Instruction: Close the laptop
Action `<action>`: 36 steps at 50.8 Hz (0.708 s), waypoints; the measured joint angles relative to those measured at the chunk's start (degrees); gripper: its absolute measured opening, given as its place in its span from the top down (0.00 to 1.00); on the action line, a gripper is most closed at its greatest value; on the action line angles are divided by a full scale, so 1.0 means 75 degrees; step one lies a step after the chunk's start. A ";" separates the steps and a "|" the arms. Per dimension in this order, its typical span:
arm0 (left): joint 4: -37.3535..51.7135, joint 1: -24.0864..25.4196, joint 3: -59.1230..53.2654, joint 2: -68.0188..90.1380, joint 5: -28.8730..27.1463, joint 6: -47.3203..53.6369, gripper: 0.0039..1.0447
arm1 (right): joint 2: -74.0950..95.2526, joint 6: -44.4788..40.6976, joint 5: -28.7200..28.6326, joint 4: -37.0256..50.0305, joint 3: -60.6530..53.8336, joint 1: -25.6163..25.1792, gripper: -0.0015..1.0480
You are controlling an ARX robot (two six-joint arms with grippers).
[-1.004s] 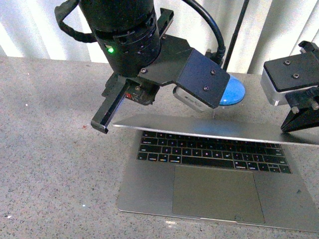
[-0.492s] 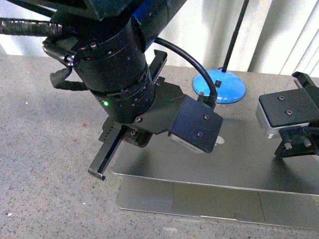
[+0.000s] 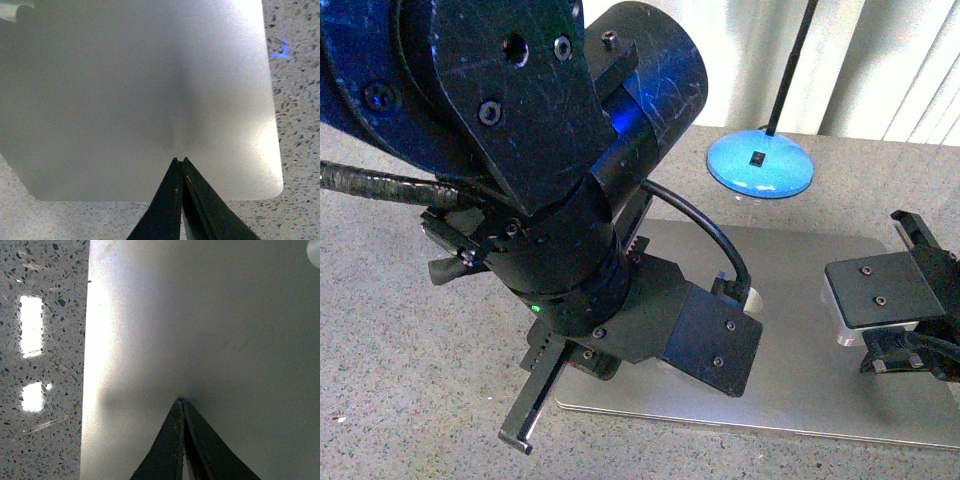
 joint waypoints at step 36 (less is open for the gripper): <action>0.0265 0.0312 0.0312 -0.0982 0.0656 -0.0379 0.97 | -0.0898 0.0807 -0.1081 0.0379 0.0376 -0.0023 0.97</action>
